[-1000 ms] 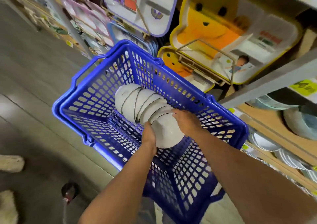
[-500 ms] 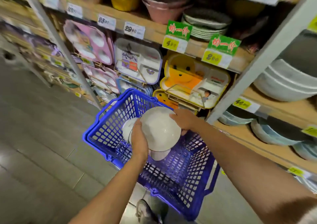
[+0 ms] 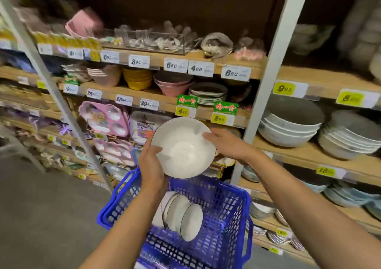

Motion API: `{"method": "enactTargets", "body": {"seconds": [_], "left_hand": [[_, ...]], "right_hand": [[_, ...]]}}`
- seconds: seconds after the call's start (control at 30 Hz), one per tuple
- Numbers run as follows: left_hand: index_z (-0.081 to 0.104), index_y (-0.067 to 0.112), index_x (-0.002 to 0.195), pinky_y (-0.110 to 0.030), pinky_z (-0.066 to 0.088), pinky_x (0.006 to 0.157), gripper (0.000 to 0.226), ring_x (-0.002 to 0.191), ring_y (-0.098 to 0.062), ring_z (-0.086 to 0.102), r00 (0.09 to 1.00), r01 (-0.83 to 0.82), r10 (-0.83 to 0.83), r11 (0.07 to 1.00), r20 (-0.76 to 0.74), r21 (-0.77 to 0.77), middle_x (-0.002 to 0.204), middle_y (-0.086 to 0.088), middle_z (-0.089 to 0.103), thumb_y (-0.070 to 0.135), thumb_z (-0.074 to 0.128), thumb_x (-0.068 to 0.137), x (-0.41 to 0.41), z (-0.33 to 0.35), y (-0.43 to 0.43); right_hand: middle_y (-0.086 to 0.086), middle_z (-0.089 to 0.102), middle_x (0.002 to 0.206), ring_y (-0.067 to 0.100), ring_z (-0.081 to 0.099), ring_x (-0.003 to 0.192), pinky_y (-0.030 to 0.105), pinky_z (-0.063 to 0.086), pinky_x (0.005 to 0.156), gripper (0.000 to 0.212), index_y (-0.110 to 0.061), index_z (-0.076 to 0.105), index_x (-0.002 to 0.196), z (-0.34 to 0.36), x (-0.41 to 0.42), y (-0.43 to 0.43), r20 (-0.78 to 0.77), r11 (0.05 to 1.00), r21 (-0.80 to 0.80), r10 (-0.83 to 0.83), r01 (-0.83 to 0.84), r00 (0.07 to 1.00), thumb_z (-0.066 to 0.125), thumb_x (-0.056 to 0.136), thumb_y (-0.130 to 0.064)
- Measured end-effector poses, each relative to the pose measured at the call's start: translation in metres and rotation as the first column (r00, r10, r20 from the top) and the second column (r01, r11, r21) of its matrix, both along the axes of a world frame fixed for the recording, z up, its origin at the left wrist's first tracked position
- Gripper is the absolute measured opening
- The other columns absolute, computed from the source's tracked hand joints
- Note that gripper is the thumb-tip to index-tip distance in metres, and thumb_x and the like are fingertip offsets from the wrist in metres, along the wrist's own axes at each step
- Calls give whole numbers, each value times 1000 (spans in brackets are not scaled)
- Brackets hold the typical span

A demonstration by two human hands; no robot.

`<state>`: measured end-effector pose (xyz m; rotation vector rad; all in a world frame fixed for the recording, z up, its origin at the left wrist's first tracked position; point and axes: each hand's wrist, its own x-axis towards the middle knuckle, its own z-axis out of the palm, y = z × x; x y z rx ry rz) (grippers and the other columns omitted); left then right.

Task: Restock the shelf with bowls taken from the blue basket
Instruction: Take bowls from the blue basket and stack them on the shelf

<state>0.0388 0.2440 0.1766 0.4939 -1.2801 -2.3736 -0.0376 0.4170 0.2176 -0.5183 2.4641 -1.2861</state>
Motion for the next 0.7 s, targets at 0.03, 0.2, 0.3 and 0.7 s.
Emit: {"method": "enactTargets", "body": {"seconds": [0.03, 0.2, 0.3, 0.7], "left_hand": [[68, 25, 113, -39, 54, 74, 51, 102, -30, 59, 1000, 21, -20, 1000, -19, 7, 116, -6, 65, 2, 36, 80, 0, 12, 6], [67, 17, 119, -54, 50, 94, 52, 110, -36, 59, 996, 79, -79, 997, -44, -12, 122, -10, 66, 1, 37, 79, -7, 65, 52], [72, 24, 95, -43, 51, 78, 42, 93, -29, 60, 996, 74, -75, 997, -53, -18, 96, -2, 70, 3, 39, 79, -13, 85, 84], [71, 24, 108, -43, 60, 64, 46, 96, -34, 64, 950, 281, -285, 958, -128, -48, 107, -7, 71, 7, 41, 77, -33, 141, 242]], "right_hand": [[-2, 71, 101, 21, 66, 95, 31, 57, 76, 30, -18, 66, 112, 5, 3, 6, 9, 992, -124, -22, 23, 1000, 40, 102, -30], [-13, 71, 107, 11, 69, 94, 27, 56, 73, 34, -43, 68, 107, 31, 10, 35, 183, 715, -671, -98, 197, 978, 50, 87, -22], [1, 68, 119, 27, 62, 110, 45, 51, 94, 34, -33, 70, 110, 48, 11, 59, 198, 582, -771, -170, 261, 965, 48, 89, -17], [-10, 73, 101, 13, 69, 93, 32, 57, 74, 34, -37, 75, 98, 100, 15, 226, 103, 536, -804, -300, 257, 948, 50, 81, -21]]}}
